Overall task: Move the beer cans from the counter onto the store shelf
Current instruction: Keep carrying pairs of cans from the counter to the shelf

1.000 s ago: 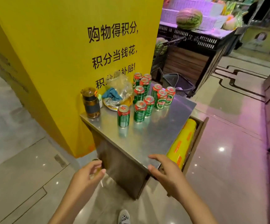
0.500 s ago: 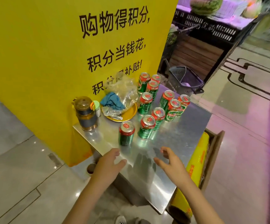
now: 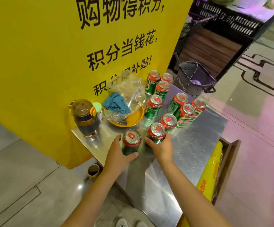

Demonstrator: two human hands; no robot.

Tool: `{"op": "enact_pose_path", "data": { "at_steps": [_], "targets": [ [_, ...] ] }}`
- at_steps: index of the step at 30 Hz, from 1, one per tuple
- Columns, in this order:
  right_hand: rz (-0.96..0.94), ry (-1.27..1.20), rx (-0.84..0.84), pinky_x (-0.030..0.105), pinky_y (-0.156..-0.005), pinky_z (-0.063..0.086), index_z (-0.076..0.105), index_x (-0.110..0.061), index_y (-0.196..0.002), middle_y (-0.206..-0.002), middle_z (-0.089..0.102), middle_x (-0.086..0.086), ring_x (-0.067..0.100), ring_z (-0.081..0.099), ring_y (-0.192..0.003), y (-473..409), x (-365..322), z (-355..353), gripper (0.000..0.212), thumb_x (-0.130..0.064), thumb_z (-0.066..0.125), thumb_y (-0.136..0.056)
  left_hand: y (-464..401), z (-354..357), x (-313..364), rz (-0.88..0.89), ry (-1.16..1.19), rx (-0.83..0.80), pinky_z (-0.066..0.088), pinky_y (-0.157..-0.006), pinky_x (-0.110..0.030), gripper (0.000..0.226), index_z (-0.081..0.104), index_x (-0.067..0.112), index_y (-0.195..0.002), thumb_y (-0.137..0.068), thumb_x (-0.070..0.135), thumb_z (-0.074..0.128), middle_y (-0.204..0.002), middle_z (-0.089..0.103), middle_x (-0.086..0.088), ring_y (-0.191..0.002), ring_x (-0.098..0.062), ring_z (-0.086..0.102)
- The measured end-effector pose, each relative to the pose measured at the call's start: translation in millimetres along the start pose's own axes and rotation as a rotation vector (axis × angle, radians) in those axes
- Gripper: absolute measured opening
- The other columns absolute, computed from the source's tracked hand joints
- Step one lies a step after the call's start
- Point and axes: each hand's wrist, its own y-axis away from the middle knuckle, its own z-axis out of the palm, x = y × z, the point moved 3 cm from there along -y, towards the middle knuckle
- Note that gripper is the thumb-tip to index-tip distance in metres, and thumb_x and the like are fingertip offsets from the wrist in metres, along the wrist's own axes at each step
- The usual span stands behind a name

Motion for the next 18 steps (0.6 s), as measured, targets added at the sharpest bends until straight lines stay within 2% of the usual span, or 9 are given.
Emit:
{"op": "enact_pose_path", "data": {
  "at_steps": [4, 8, 11, 13, 14, 18],
  "targets": [
    [-0.024, 0.023, 0.024, 0.034, -0.083, 0.046, 0.045, -0.015, -0.121, -0.12, 0.062, 0.005, 0.027, 0.059, -0.108, -8, 1, -2, 0.064, -0.034, 0.081, -0.071, -5, 7, 7, 0.038, 0.108, 0.011, 0.03, -0.097, -0.018, 0.092, 0.028, 0.018, -0.143, -0.069, 0.021, 0.082, -0.142, 0.042, 0.003, -0.131, -0.014, 0.039],
    [-0.128, 0.114, -0.024, 0.028, -0.076, 0.042, 0.047, -0.022, -0.12, -0.115, 0.063, -0.001, 0.023, 0.06, -0.104, -6, 5, -12, 0.061, -0.034, 0.08, -0.071, -5, 9, 10, 0.043, 0.119, 0.083, 0.035, -0.087, -0.018, 0.067, 0.045, 0.025, -0.124, -0.069, 0.017, 0.082, -0.123, 0.055, 0.006, -0.114, -0.008, 0.049],
    [-0.2, 0.135, -0.059, 0.025, -0.072, 0.042, 0.052, -0.025, -0.112, -0.107, 0.064, -0.003, 0.018, 0.06, -0.097, 3, 13, -20, 0.053, -0.032, 0.081, -0.068, 3, 6, 9, 0.002, 0.109, 0.149, 0.037, -0.083, -0.02, 0.066, 0.051, 0.021, -0.122, -0.064, 0.022, 0.085, -0.12, 0.061, 0.002, -0.109, -0.013, 0.054],
    [-0.234, 0.105, -0.08, 0.017, -0.069, 0.042, 0.052, -0.03, -0.104, -0.1, 0.063, -0.008, 0.012, 0.059, -0.09, 9, 19, -26, 0.049, -0.029, 0.083, -0.067, 15, 6, 8, -0.025, 0.102, 0.165, 0.038, -0.083, -0.021, 0.07, 0.051, 0.02, -0.123, -0.063, 0.024, 0.085, -0.119, 0.061, 0.002, -0.11, -0.015, 0.054],
    [-0.248, 0.092, -0.09, 0.015, -0.07, 0.043, 0.051, -0.031, -0.103, -0.099, 0.062, -0.01, 0.01, 0.059, -0.089, 12, 21, -29, 0.049, -0.028, 0.084, -0.066, 23, 6, 7, -0.043, 0.104, 0.173, 0.038, -0.085, -0.021, 0.071, 0.05, 0.02, -0.124, -0.062, 0.025, 0.086, -0.119, 0.061, 0.002, -0.112, -0.015, 0.054],
    [-0.256, 0.103, -0.156, 0.027, -0.082, 0.047, 0.054, -0.024, -0.111, -0.104, 0.063, -0.006, 0.014, 0.059, -0.095, 24, 34, -41, 0.058, -0.03, 0.085, -0.063, 66, 2, 2, -0.091, 0.183, 0.216, 0.042, -0.089, -0.021, 0.072, 0.051, 0.022, -0.124, -0.061, 0.027, 0.086, -0.114, 0.058, 0.008, -0.108, -0.009, 0.052]
  ]
}}
